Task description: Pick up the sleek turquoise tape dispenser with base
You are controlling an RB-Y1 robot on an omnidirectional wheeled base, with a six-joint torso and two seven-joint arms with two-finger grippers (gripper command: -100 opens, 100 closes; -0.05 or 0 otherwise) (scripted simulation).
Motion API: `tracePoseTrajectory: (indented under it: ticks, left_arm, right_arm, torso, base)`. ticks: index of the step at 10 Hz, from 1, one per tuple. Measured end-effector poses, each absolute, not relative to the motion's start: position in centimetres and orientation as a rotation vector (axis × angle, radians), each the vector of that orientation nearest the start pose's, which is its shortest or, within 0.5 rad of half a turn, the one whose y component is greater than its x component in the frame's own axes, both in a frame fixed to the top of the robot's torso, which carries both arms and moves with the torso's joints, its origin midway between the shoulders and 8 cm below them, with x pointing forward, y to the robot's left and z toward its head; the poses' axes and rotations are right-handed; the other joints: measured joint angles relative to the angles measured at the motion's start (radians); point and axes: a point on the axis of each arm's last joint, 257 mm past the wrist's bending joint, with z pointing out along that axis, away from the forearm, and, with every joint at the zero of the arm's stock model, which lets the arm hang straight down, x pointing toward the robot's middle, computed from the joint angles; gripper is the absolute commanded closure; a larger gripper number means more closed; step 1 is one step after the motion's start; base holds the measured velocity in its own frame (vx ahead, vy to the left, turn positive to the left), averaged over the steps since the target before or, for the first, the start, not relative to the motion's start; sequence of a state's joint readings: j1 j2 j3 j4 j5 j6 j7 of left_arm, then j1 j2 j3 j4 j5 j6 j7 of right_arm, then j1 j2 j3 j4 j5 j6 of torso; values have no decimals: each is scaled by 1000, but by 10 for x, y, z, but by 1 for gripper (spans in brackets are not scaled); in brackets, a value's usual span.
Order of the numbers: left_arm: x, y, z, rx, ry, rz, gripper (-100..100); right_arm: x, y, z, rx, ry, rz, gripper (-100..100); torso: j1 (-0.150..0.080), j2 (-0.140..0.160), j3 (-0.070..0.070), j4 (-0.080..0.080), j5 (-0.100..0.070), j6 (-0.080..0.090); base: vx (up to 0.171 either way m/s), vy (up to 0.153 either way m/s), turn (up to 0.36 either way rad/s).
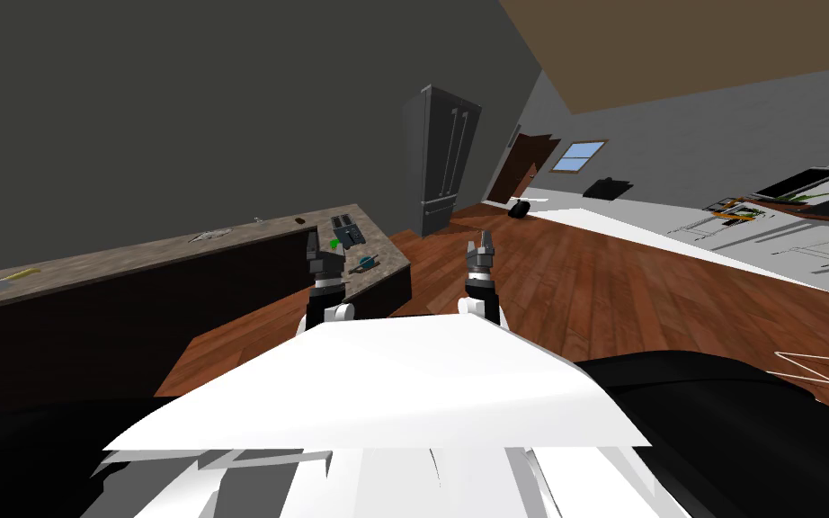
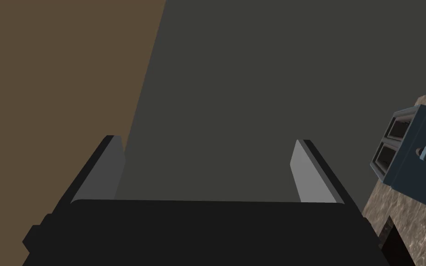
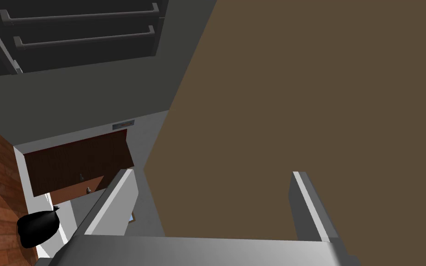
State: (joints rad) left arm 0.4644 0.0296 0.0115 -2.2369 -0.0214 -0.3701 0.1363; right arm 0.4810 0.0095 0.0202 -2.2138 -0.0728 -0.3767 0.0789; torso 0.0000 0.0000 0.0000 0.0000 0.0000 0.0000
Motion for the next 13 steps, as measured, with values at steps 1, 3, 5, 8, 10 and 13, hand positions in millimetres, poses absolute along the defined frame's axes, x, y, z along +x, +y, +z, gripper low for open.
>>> tracePoseTrajectory:
  ticks: [1,3,5,8,10,13]
  left_arm:
    - [376,284,-13,-799,729,-1365,-100]
    - [382,294,-25,-818,791,-1335,-100]
    - [389,304,-41,-854,856,-1295,-100]
    - [391,325,-58,-903,928,-1242,-100]
    - [394,334,-67,-934,964,-1212,-100]
    - [398,360,-86,-995,1031,-1150,-100]
  right_arm:
    - [376,-284,-25,819,706,1264,0]
    - [376,-284,-25,819,706,1264,0]
    - [376,-284,-25,819,706,1264,0]
    - [376,-284,-25,819,706,1264,0]
    - [376,-284,-25,819,706,1264,0]
    - [376,-284,-25,819,706,1264,0]
  torso:
    - [0,0,0,0,0,0]
    - [-2,0,0,0,0,0]
    - [-3,0,0,0,-1,0]
    - [-2,0,0,0,0,0]
    - [-2,0,0,0,0,0]
    - [-3,0,0,0,-1,0]
  base:
    - [-1,-30,33]
    - [7,-38,26]
    - [0,-49,29]
    - [1,-30,15]
    - [6,-29,19]
    - [3,-48,23]
